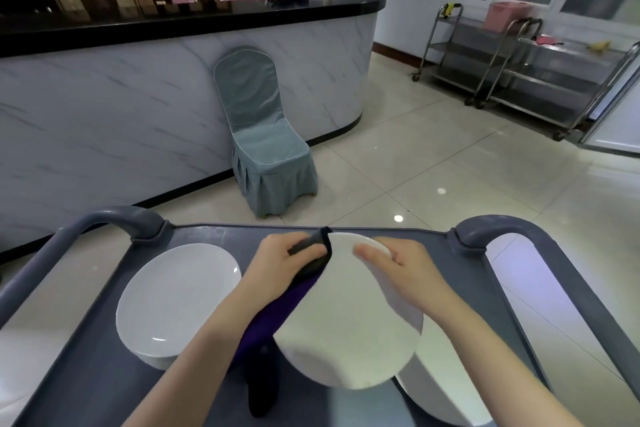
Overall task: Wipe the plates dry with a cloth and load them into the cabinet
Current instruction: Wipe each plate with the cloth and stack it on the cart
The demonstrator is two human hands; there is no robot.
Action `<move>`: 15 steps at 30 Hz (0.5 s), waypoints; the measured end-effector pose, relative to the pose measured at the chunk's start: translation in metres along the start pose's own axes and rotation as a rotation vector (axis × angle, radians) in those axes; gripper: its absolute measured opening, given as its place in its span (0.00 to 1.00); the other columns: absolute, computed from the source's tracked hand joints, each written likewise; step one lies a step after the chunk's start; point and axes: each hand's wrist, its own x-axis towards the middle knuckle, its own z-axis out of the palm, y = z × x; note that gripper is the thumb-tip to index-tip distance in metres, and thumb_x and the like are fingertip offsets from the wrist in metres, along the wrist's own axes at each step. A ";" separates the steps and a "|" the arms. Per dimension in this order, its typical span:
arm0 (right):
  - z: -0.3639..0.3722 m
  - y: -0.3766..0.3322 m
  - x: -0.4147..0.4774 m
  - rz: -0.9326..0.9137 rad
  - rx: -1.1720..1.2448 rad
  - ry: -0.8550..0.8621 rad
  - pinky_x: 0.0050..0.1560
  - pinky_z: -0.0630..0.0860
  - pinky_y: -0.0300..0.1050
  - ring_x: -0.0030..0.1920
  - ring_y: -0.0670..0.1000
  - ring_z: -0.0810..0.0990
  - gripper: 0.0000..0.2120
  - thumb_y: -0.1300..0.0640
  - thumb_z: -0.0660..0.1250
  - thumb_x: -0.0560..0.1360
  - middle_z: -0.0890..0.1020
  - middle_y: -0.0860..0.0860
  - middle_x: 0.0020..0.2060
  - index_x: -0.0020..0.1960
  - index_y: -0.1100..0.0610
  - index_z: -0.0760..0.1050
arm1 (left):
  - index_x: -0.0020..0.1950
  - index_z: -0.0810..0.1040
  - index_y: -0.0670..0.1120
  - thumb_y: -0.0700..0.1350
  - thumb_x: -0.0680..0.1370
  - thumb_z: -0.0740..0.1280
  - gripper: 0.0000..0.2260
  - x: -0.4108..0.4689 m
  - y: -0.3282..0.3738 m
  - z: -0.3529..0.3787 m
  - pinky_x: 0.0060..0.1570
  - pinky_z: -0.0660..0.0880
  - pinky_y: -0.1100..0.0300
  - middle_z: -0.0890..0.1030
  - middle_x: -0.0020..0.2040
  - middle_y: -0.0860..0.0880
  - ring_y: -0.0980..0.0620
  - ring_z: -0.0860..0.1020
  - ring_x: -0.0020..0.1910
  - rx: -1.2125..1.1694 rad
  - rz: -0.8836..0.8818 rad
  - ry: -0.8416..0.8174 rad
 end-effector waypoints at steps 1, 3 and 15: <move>-0.002 0.001 0.000 0.052 0.065 0.079 0.35 0.61 0.41 0.32 0.44 0.63 0.20 0.48 0.68 0.78 0.66 0.44 0.29 0.32 0.54 0.67 | 0.31 0.76 0.54 0.46 0.78 0.70 0.15 -0.003 -0.002 0.000 0.31 0.66 0.70 0.76 0.27 0.57 0.62 0.70 0.28 -0.058 -0.048 0.048; 0.001 0.004 0.000 0.220 0.335 0.268 0.39 0.64 0.43 0.34 0.47 0.66 0.21 0.49 0.69 0.78 0.69 0.48 0.31 0.34 0.60 0.68 | 0.38 0.81 0.47 0.48 0.80 0.68 0.11 -0.012 -0.008 0.008 0.35 0.73 0.65 0.83 0.34 0.49 0.56 0.76 0.33 -0.267 -0.221 0.201; 0.069 0.014 -0.046 0.273 0.574 0.454 0.49 0.80 0.41 0.52 0.44 0.83 0.10 0.37 0.67 0.72 0.84 0.39 0.48 0.52 0.34 0.77 | 0.44 0.81 0.44 0.48 0.79 0.69 0.09 -0.024 -0.018 0.026 0.46 0.80 0.50 0.85 0.39 0.47 0.46 0.82 0.41 -0.704 -0.586 0.546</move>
